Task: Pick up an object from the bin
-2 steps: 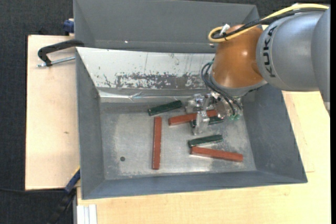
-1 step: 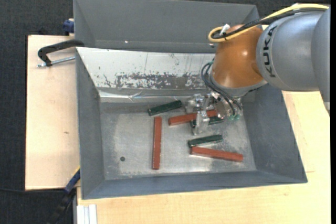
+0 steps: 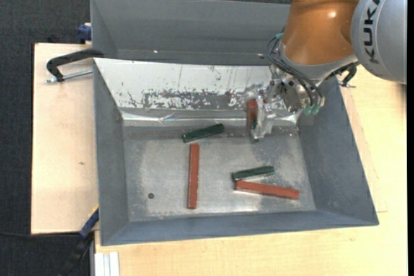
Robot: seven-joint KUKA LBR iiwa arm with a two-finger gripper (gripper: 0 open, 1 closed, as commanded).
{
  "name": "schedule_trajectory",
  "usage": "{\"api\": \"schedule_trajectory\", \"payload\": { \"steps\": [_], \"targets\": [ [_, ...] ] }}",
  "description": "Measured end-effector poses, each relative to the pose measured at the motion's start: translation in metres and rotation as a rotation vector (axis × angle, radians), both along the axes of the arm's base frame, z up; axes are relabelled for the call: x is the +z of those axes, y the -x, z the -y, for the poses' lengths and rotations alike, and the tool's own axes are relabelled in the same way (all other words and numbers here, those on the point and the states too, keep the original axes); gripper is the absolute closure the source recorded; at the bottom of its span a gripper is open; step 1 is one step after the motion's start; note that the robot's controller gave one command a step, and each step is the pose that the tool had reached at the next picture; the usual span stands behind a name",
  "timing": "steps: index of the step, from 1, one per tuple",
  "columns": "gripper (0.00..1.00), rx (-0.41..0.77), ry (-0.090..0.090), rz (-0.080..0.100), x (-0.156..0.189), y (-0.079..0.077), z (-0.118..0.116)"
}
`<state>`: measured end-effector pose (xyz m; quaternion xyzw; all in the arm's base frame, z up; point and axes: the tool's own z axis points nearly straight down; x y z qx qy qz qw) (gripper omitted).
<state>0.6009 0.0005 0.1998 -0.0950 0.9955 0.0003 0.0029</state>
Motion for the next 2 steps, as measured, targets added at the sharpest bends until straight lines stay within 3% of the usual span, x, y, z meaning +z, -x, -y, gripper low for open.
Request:
{"api": "schedule_trajectory", "payload": {
  "steps": [1, 2],
  "targets": [
    [1.00, 0.000, 0.000, 0.000, 0.000, 0.000, 0.000],
    [1.00, 0.223, 0.001, -0.003, 0.096, 0.016, -0.004]
  ]
}}
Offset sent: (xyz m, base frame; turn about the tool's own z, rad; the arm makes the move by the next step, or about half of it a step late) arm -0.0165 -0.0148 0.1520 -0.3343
